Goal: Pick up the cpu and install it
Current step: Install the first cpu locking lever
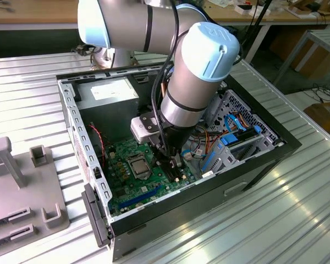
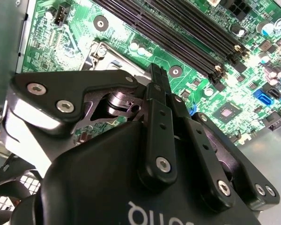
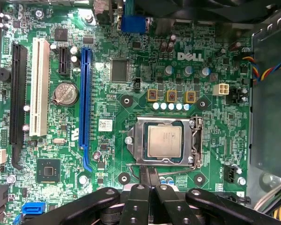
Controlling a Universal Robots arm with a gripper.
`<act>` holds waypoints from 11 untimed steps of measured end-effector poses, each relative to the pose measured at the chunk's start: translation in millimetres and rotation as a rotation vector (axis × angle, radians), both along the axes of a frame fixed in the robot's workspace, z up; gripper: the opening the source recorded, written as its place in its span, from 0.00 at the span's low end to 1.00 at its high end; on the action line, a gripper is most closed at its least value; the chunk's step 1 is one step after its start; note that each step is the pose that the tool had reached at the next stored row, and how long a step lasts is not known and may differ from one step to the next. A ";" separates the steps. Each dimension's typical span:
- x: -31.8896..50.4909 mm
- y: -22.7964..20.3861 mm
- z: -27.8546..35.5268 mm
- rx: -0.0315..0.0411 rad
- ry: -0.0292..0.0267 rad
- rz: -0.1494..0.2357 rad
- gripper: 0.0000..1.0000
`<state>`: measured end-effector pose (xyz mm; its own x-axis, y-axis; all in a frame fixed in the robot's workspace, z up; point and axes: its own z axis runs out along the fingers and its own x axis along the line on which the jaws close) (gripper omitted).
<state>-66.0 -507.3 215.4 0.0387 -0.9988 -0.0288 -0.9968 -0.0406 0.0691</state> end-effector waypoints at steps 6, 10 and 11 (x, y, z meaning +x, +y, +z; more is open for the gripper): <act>0.0 -0.2 -5.9 -0.0001 0.0001 0.008 0.11; -1.5 -1.3 -8.5 0.0005 0.0000 0.018 0.11; -1.6 -2.0 -8.6 0.0001 0.0001 0.021 0.11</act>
<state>-67.6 -509.3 206.8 0.0595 -0.9978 -0.0288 -0.9957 -0.0613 0.0692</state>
